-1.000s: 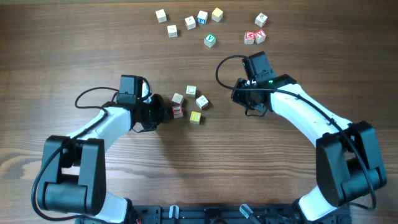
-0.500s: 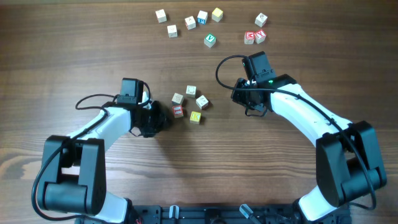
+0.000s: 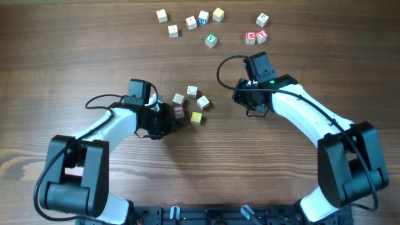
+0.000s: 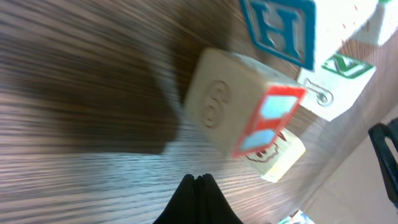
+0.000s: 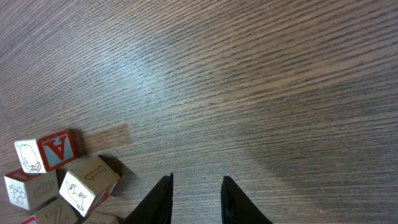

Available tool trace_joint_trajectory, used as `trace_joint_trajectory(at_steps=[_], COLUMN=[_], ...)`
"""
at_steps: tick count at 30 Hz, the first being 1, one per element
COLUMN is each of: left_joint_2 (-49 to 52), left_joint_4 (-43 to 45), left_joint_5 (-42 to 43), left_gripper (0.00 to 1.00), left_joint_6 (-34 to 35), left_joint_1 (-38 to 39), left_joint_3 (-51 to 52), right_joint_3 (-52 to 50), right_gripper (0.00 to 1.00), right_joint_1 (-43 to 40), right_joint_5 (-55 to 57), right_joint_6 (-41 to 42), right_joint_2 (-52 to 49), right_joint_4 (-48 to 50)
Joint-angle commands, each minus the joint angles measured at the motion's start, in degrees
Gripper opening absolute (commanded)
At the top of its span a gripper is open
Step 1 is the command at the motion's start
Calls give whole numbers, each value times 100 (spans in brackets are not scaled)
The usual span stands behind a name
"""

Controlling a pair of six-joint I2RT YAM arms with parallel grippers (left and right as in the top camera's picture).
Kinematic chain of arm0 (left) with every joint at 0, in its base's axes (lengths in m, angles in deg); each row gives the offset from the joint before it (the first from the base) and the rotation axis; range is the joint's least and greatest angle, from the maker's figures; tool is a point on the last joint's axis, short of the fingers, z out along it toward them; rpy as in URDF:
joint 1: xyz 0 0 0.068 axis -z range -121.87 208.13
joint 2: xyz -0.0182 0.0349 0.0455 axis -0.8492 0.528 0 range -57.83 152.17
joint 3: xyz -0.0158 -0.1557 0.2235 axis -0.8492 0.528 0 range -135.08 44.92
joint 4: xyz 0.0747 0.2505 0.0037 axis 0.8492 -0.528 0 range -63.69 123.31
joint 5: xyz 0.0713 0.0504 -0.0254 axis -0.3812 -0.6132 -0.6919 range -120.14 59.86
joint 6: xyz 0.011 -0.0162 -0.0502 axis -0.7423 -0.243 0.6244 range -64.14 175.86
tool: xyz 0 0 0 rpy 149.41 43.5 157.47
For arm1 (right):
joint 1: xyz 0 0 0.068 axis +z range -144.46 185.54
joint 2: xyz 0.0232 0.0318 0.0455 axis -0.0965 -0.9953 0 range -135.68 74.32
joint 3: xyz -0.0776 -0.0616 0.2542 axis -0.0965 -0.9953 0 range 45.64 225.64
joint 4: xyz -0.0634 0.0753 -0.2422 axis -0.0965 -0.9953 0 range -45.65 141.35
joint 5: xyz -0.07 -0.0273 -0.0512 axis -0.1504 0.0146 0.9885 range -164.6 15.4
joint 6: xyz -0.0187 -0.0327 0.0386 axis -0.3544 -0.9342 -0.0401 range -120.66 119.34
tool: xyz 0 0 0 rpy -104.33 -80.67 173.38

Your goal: Form a circle

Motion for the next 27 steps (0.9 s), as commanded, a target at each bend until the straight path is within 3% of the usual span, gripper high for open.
trace_joint_trajectory(at_steps=[1,27], left_joint_2=[74,74], left_joint_4=[168,857], left_joint_5=[144,39], left_gripper=[4,4], left_joint_6=[170,302], left_joint_1=[144,146], left_joint_3=[37,37], right_joint_3=[-57,-57], right_gripper=[26,27], right_joint_1=[9,9], right_joint_5=[144,229], right_joint_6=[37,37], right_joint_2=[-74,-74], right_joint_4=[-4,-4])
